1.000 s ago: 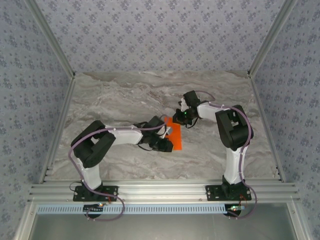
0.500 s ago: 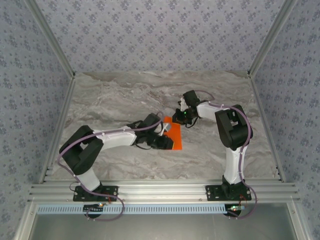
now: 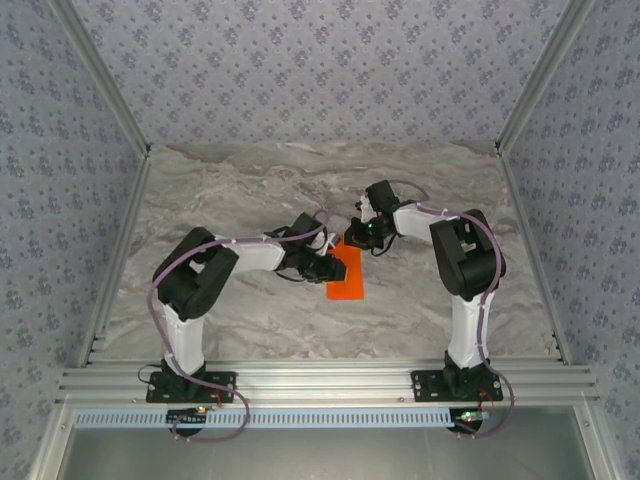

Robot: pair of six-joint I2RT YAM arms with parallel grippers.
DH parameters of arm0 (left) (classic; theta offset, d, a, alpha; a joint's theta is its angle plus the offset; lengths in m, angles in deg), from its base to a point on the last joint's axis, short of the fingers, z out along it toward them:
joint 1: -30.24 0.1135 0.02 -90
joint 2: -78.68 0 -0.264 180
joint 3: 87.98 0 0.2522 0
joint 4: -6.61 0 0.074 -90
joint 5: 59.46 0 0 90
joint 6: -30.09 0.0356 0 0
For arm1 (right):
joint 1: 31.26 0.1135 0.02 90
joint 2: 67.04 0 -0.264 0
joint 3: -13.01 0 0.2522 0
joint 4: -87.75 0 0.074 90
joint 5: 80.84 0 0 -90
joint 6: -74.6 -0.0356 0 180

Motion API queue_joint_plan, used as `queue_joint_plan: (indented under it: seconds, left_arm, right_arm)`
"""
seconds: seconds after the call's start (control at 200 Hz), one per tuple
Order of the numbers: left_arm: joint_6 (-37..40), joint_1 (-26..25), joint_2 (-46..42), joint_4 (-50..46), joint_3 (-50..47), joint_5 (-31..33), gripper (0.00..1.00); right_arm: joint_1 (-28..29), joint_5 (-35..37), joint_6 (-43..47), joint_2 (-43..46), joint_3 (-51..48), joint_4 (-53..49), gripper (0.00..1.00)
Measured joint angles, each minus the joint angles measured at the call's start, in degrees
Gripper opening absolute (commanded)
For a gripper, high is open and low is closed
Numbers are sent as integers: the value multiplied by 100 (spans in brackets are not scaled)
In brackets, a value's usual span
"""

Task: Fold a paper plane with a square sheet of paper (fold left side to right side)
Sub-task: Hold the square sheet of paper at the center of the table.

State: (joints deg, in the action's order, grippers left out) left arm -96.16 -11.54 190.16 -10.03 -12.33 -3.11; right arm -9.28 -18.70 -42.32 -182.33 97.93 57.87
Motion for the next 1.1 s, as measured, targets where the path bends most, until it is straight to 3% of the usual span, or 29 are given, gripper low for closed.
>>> queue_joint_plan:
  seconds: [0.235,0.425,0.64,0.814,1.099]
  left_arm:
    - [20,-2,-2,-2,-13,26,28]
    - [-28,-7,-37,175,-129,46,27]
    - [-92,-24,-37,210,-136,94,27]
    - [-92,-35,-44,205,-136,133,27]
    - [-92,-50,-48,52,-44,179,29]
  right_arm:
    - [2,109,173,254,4,-208,13]
    - [-87,199,411,1294,-72,-525,10]
    - [76,166,356,2590,-1532,-452,5]
    - [527,83,72,2435,-2433,-339,5]
    - [610,177,-28,2002,-2411,-313,6]
